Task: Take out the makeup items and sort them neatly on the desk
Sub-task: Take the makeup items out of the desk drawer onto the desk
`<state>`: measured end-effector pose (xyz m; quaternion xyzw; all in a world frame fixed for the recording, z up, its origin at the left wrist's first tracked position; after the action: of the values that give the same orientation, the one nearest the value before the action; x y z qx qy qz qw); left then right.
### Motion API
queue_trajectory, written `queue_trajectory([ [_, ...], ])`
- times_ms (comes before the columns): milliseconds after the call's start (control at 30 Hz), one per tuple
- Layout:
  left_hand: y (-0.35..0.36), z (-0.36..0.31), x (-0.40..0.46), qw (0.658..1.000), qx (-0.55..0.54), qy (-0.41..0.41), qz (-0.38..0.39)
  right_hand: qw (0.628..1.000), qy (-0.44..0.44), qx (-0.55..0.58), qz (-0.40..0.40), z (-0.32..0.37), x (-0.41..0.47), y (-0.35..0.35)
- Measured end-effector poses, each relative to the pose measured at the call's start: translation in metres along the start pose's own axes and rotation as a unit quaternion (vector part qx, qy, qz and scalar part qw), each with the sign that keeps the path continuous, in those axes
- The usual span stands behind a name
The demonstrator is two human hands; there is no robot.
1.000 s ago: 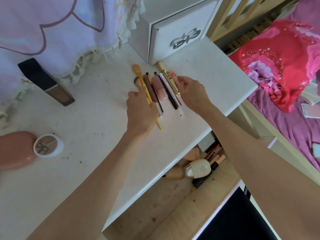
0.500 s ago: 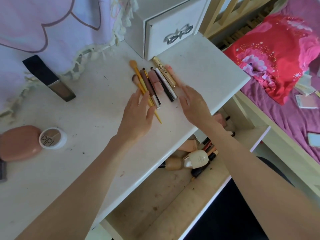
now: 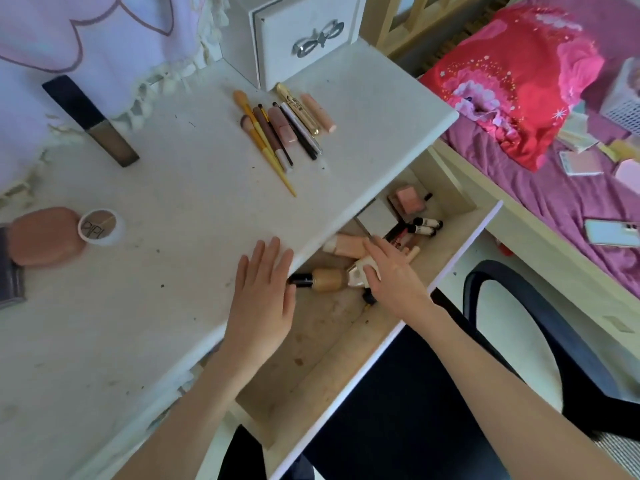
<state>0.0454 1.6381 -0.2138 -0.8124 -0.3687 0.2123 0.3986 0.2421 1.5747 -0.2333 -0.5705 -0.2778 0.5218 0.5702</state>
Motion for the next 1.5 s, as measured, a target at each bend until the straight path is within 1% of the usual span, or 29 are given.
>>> queue_trajectory([
  [67,0.010,-0.009,-0.019,0.999,-0.003,0.021,-0.024,0.999,0.008,-0.027,0.028,-0.011,-0.013,0.014],
  [100,0.017,-0.013,-0.028,0.999,-0.015,0.041,-0.023,0.999,0.021,-0.026,0.037,-0.015,-0.017,0.019],
  [167,0.035,-0.019,-0.047,0.995,-0.045,0.085,0.009,0.997,0.040,-0.024,0.054,-0.021,-0.021,0.028],
  [233,0.051,-0.019,-0.055,0.993,-0.039,0.096,0.051,0.996,0.032,-0.046,0.069,-0.023,-0.020,0.035],
  [267,0.057,-0.017,-0.052,0.994,-0.019,0.081,0.069,0.995,0.024,-0.060,0.071,-0.024,-0.017,0.038],
  [367,0.073,0.000,-0.030,0.994,0.055,0.000,0.096,0.993,0.010,-0.101,0.062,-0.029,-0.002,0.042],
  [433,0.081,0.010,-0.015,0.990,0.089,-0.039,0.102,0.991,0.002,-0.119,0.062,-0.031,0.007,0.044],
  [533,0.089,0.019,0.000,0.985,0.127,-0.065,0.093,0.988,-0.001,-0.142,0.062,-0.034,0.019,0.048],
  [633,0.096,0.025,0.008,0.988,0.118,-0.078,0.059,0.979,0.002,-0.195,0.064,-0.034,0.030,0.053],
  [700,0.101,0.027,0.009,0.989,0.107,-0.088,0.051,0.972,0.006,-0.227,0.064,-0.034,0.035,0.056],
  [900,0.113,0.026,-0.004,0.987,0.037,-0.127,0.091,0.951,-0.023,-0.304,0.048,-0.032,0.041,0.059],
  [967,0.112,0.026,-0.008,0.985,0.009,-0.139,0.099,0.948,-0.024,-0.314,0.049,-0.033,0.044,0.057],
  [1033,0.107,0.022,-0.010,0.985,-0.032,-0.136,0.098,0.954,-0.029,-0.294,0.059,-0.034,0.043,0.057],
  [1133,0.092,0.007,-0.009,0.990,-0.068,-0.086,0.086,0.968,-0.026,-0.238,0.073,-0.034,0.037,0.055],
  [1200,0.079,-0.004,-0.007,0.993,-0.076,-0.042,0.077,0.984,0.012,-0.169,0.058,-0.036,0.031,0.047],
  [1267,0.065,-0.015,-0.007,0.994,-0.092,-0.009,0.066,0.995,0.065,-0.062,0.033,-0.037,0.024,0.035],
  [1367,0.042,-0.025,-0.011,0.991,-0.117,0.011,0.059,0.990,0.111,0.087,-0.008,-0.033,0.012,0.015],
  [1433,0.023,-0.029,-0.013,0.990,-0.129,0.022,0.043,0.979,0.123,0.158,-0.042,-0.027,0.005,-0.001],
  [1500,0.000,-0.033,-0.015,0.989,-0.141,0.035,0.012,0.969,0.117,0.207,-0.072,-0.016,-0.001,-0.019],
])
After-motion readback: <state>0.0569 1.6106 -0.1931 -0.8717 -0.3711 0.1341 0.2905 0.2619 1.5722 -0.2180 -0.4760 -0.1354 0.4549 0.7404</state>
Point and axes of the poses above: each hand's wrist, its own x-axis towards the middle knuckle, its own y-axis out of the palm, z = x × y, the point moved 3 cm from there along x, towards the middle knuckle, and after that the axes turned 13 degrees about -x, right-handed, at the moved point
